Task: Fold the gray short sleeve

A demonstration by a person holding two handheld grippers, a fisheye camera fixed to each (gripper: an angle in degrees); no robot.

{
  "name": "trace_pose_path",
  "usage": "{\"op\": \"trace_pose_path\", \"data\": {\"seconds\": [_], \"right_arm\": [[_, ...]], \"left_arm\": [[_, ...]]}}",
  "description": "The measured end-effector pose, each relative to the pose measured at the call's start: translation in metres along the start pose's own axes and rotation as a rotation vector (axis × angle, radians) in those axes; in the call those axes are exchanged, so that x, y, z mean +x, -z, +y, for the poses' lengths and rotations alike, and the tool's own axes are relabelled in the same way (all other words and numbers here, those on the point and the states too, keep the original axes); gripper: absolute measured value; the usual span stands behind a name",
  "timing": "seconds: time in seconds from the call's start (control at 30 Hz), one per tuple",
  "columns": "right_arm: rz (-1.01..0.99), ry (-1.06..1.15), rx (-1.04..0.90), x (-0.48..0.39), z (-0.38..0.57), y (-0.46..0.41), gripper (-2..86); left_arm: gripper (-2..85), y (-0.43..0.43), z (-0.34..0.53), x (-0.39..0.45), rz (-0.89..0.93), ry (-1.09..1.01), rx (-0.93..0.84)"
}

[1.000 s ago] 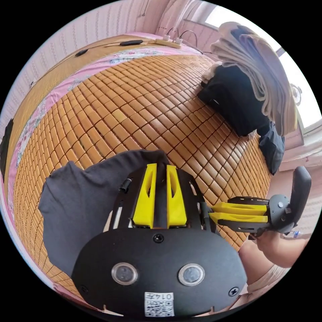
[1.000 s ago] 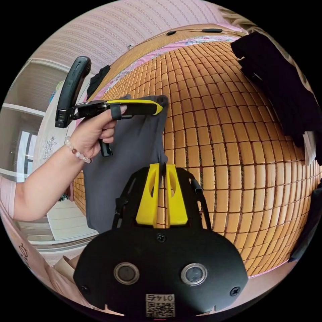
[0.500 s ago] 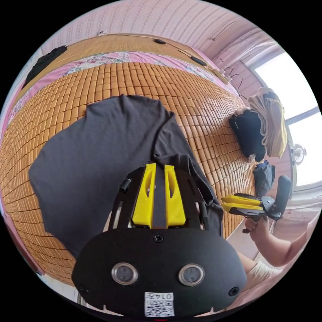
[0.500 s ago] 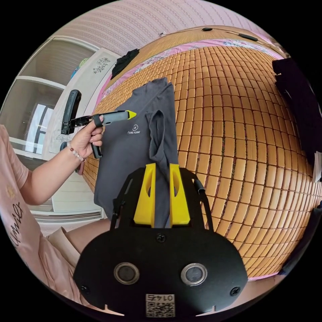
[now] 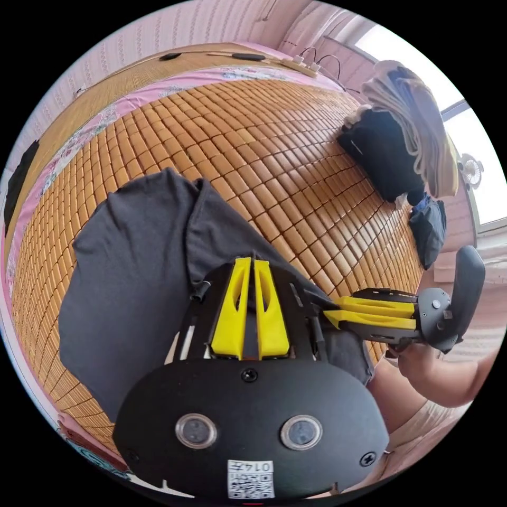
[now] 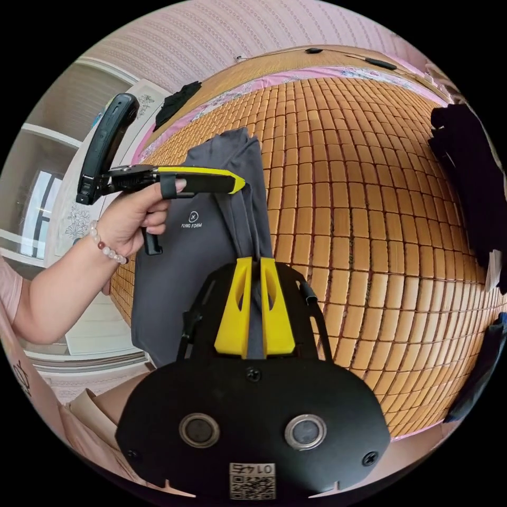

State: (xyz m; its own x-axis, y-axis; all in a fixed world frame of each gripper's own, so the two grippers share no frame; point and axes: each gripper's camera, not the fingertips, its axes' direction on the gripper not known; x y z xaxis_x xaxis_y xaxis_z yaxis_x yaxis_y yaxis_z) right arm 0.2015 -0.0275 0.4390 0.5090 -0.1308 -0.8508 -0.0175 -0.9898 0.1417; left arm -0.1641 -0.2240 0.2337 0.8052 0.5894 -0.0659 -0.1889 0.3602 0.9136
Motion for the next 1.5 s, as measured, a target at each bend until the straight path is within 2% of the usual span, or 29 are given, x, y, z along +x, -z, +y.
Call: {"op": "trace_pose_path", "data": {"seconds": [0.07,0.2,0.3,0.43,0.5,0.63,0.77,0.9,1.17,1.33,1.5], "right_arm": [[0.001,-0.029,0.078,0.007,0.004,0.015,2.5],[0.009,-0.129,0.17,0.03,0.013,0.033,1.8],[0.008,-0.21,0.182,0.048,0.018,0.033,1.7],[-0.026,-0.32,0.172,0.067,0.022,0.02,1.7],[-0.046,-0.356,0.167,0.071,0.024,0.014,1.8],[-0.048,-0.417,0.169,0.074,0.033,0.008,2.0],[-0.003,-0.421,0.152,0.072,0.038,0.009,2.0],[0.026,-0.299,0.126,0.051,0.03,0.008,2.0],[-0.003,0.167,-0.011,-0.074,-0.031,-0.05,2.2],[-0.113,0.497,-0.098,-0.201,-0.08,-0.126,3.6],[-0.074,0.719,-0.152,-0.308,-0.111,-0.195,5.8]], "left_arm": [[-0.7,0.02,-0.004,0.009,0.061,-0.036,0.128],[-0.9,0.028,-0.025,0.024,0.165,-0.097,0.264],[-0.8,0.016,-0.045,0.037,0.225,-0.124,0.259],[0.7,-0.013,-0.059,0.053,0.207,-0.167,0.143],[3.3,-0.02,-0.059,0.054,0.264,-0.17,0.101],[7.0,0.004,-0.049,0.051,0.305,-0.202,0.116],[7.1,0.069,-0.003,0.025,0.256,-0.187,0.26],[6.8,0.115,0.062,-0.025,0.184,-0.02,0.303],[5.8,0.186,0.256,-0.148,-0.044,0.59,0.322],[4.9,0.212,0.332,-0.19,-0.1,0.787,0.372],[4.5,0.22,0.368,-0.218,-0.047,0.858,0.406]]}}
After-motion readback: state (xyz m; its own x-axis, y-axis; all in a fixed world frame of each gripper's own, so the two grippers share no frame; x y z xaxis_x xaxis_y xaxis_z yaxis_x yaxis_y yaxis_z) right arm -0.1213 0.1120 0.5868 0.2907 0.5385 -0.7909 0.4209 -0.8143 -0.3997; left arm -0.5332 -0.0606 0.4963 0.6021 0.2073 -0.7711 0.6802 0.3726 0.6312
